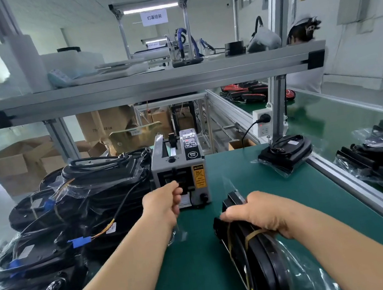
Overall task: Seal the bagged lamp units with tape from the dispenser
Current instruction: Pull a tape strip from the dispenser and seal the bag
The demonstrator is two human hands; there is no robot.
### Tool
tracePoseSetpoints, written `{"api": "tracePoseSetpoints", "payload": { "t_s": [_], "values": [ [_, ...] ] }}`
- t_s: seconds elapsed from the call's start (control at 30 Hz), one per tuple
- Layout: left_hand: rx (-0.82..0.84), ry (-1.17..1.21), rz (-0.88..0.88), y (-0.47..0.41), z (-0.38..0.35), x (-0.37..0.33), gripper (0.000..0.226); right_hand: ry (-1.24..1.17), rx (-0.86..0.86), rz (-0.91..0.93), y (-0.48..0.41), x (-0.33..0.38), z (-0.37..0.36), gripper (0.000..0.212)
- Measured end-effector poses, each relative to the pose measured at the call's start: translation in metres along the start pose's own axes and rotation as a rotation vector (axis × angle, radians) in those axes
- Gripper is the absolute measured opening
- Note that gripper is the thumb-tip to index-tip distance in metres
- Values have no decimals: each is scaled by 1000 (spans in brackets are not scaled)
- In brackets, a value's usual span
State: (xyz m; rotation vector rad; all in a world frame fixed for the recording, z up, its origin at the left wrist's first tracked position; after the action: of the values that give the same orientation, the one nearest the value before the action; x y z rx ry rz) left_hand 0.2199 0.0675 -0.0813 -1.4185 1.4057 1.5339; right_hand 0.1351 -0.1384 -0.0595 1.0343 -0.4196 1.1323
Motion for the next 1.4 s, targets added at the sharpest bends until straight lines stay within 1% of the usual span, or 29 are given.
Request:
{"api": "tracePoseSetpoints", "payload": {
  "t_s": [0.07, 0.13, 0.2, 0.23, 0.3, 0.37, 0.43, 0.5, 0.53, 0.57, 0.63, 0.7, 0.8, 0.9, 0.93, 0.97, 1.1, 1.13, 1.2, 1.4],
  "values": [
    [-44, 102, 82, -13, 5, 4, 18, -114, -2, 4, 3, -4, 4, 43],
    [-39, 138, 117, -19, 1, 7, 19, -233, -38, 43, 8, -4, 13, 39],
    [-43, 144, 126, -23, -5, 7, 15, -359, -76, 129, 16, 1, 19, 28],
    [-42, 146, 134, -25, -8, 6, 15, -408, -101, 176, 21, 4, 21, 28],
    [-26, 181, 167, -28, -14, 6, 18, -469, -164, 248, 33, 8, 21, 30],
    [-22, 255, 179, -30, -21, 5, 15, -519, -226, 305, 47, 8, 19, 32],
    [-102, 314, 140, -30, -21, 5, 8, -506, -291, 370, 60, 3, 13, 40],
    [-197, 297, 71, -23, -14, 5, 8, -455, -358, 422, 69, -6, 7, 51],
    [-205, 273, 30, -19, -11, 4, 10, -459, -385, 435, 73, -11, 6, 54],
    [-180, 256, -15, -15, -8, 2, 13, -477, -405, 439, 77, -17, 5, 58],
    [-79, 233, -99, -7, -2, -2, 18, -490, -446, 447, 84, -28, 5, 66],
    [-9, 226, -143, 0, 6, -2, 16, -490, -489, 454, 92, -36, 7, 70],
    [-33, 225, -125, 8, 15, 0, 18, -526, -510, 491, 101, -41, 6, 68],
    [-42, 246, -94, 23, 8, -9, 21, -512, -481, 540, 108, -36, -2, 69],
    [-3, 241, -108, 32, 2, -16, 20, -509, -463, 554, 108, -36, -4, 71],
    [73, 205, -141, 45, -5, -26, 19, -507, -446, 566, 109, -37, -5, 73],
    [575, -65, -371, 136, -33, -45, 22, -496, -426, 608, 110, -46, -4, 74],
    [660, -113, -405, 158, -37, -44, 21, -488, -423, 610, 109, -48, -4, 74],
    [715, -163, -441, 185, -40, -41, 17, -478, -408, 612, 109, -52, -6, 74],
    [653, -297, -495, 193, -50, -34, 13, -462, -358, 627, 114, -55, -12, 73]
  ]
}}
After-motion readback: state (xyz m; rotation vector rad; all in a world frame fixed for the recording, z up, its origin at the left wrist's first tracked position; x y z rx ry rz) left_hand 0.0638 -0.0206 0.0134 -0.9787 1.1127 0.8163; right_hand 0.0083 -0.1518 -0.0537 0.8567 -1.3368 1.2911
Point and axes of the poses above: each hand's wrist, its own y-axis away from the middle knuckle, its own z-axis out of the back of the hand, x = y × z, the point moved 7 cm from there along -y, towards the middle knuckle, and after that the axes turned 8 degrees about -z, right-handed, at the moved point
